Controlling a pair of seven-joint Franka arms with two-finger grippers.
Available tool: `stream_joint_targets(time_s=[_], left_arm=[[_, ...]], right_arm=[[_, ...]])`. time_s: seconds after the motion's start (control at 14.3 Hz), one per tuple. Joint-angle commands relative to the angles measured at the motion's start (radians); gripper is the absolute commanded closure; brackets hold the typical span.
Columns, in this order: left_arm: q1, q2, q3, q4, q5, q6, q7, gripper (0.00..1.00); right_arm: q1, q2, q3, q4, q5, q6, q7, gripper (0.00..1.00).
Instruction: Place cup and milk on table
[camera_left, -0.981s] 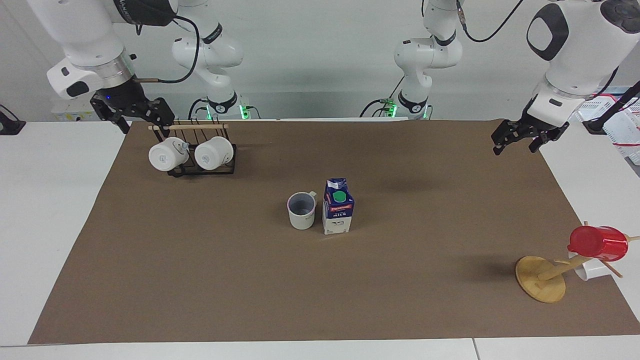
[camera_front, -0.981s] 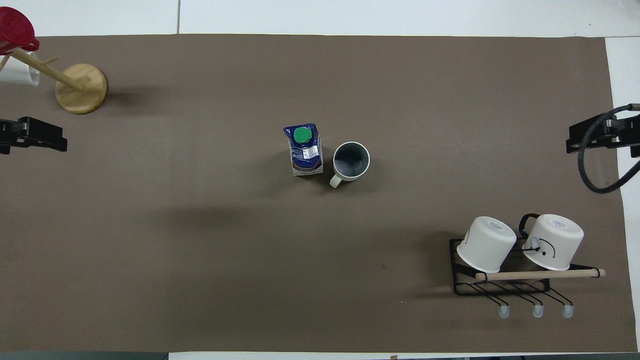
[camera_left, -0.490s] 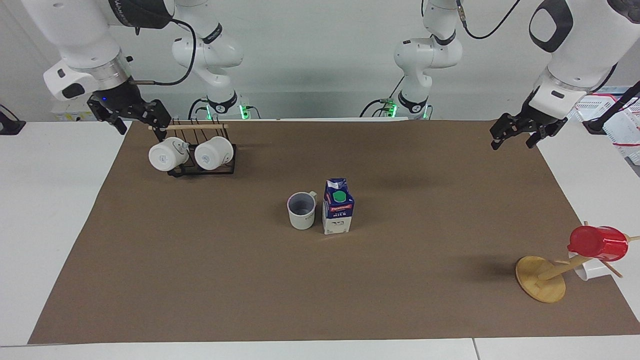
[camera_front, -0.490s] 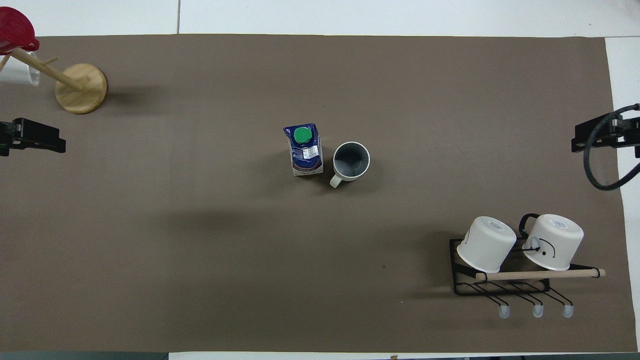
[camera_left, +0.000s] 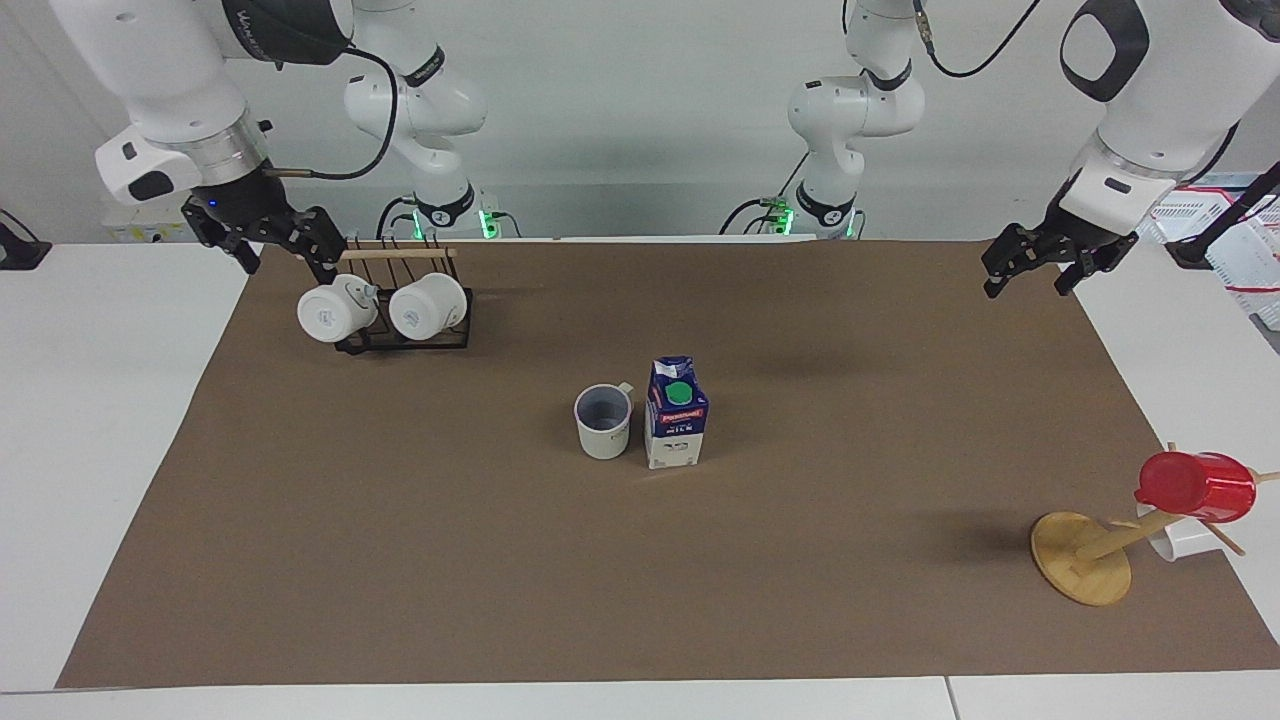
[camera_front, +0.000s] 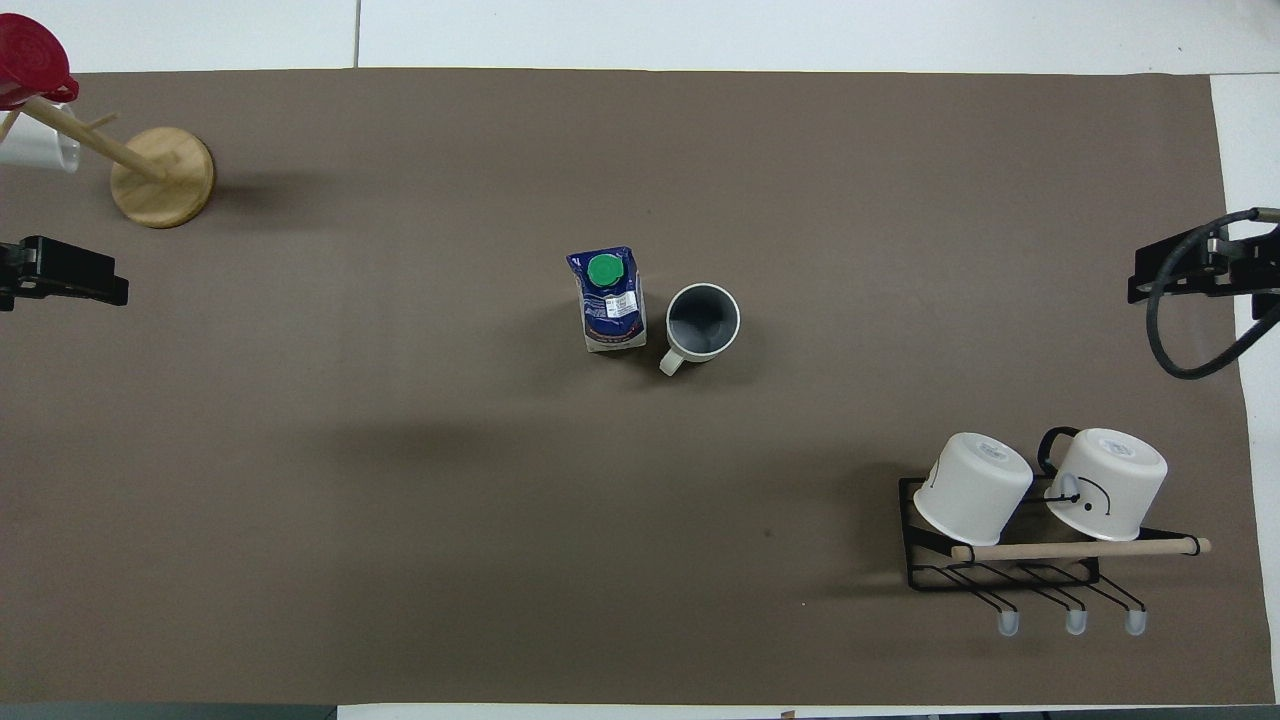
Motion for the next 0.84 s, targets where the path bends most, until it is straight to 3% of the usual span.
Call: stream_joint_targets(time_s=[0.0,0.77], left_arm=[[0.011,-0.017,-0.006,-0.010,-0.011,-0.010,0.016,0.00],[0.010,-0.017,-0.006,-0.010,-0.011,-0.005,0.016,0.00]], right_arm=[[-0.011,-0.020,0.004,-0.017,0.037,0.010,0.006,0.00],[0.023,-0.012,0.005,0.007,0.008,-0.013,0.009,0.00]])
